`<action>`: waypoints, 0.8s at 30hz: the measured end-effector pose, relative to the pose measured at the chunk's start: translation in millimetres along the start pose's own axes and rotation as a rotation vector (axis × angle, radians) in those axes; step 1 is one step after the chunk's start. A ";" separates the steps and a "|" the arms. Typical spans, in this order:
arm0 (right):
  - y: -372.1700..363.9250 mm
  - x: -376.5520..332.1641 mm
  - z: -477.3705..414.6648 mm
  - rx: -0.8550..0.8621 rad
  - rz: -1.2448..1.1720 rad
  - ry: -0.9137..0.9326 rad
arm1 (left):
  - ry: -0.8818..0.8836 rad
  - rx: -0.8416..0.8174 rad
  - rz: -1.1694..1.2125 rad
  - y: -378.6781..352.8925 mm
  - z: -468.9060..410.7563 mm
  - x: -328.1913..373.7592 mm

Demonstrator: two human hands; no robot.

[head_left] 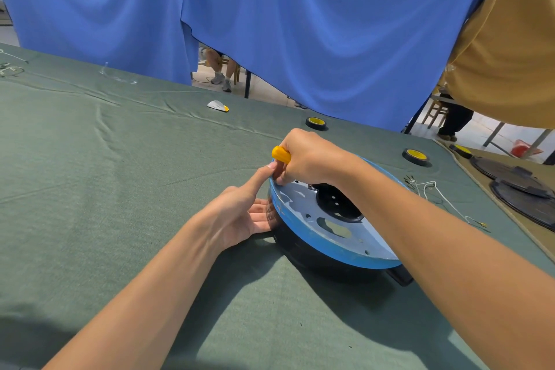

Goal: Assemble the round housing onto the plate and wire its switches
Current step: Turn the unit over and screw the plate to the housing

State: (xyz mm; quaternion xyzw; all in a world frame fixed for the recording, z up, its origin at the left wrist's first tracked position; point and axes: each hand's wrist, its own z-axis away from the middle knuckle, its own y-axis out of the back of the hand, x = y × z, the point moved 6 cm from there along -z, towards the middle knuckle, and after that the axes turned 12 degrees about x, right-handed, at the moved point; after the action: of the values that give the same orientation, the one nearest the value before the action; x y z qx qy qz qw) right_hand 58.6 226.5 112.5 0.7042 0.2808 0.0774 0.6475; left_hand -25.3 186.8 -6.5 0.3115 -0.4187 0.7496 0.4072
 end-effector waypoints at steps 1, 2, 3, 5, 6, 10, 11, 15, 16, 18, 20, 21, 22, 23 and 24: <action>1.3 -1.6 0.2 0.008 0.016 0.016 | 0.003 -0.001 0.002 0.2 0.4 -0.1; 2.3 -2.9 0.0 0.019 0.026 0.032 | 0.005 -0.002 0.005 0.5 0.8 -0.2; 3.4 -3.6 0.2 0.030 0.028 0.043 | 0.006 -0.003 0.007 0.2 1.0 -0.2; 3.5 -2.4 -0.7 0.047 0.020 0.043 | 0.008 -0.007 0.002 -0.6 1.5 0.7; 2.5 -1.0 -0.7 0.050 0.012 0.032 | 0.011 -0.009 0.001 -1.0 1.5 0.8; -2.0 6.4 3.3 0.032 -0.053 -0.040 | 0.017 -0.015 0.012 0.2 1.0 -0.3; -1.6 8.5 4.8 0.032 -0.067 -0.043 | 0.019 -0.019 0.007 0.2 1.1 -0.8; 4.8 10.3 13.6 0.038 -0.105 -0.089 | 0.009 -0.027 0.005 0.5 1.7 0.1; 8.4 10.4 15.4 0.072 -0.128 -0.108 | 0.005 -0.026 0.008 1.0 1.8 0.2; 18.2 9.0 19.9 0.173 -0.195 -0.126 | 0.002 -0.022 0.011 1.9 1.9 -0.3; 20.5 0.3 26.5 0.191 -0.169 -0.085 | -0.010 -0.002 0.014 3.3 1.6 -0.1; 16.3 -5.7 30.7 0.160 -0.107 -0.051 | -0.017 0.011 0.016 4.1 1.6 0.3; 9.8 -10.2 34.3 0.121 -0.043 -0.019 | -0.018 0.021 0.022 4.4 1.6 0.4; 3.0 -12.8 36.7 0.092 -0.001 0.006 | -0.014 0.024 0.032 4.5 1.8 0.4; -2.5 -13.3 37.8 0.080 0.008 0.016 | -0.010 0.021 0.040 4.2 1.9 0.3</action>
State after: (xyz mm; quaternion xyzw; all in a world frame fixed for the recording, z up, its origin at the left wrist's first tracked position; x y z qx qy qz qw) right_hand 64.6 187.0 107.9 0.7300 0.2861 0.0742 0.6162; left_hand -28.8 183.9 -6.9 0.3109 -0.4189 0.7604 0.3867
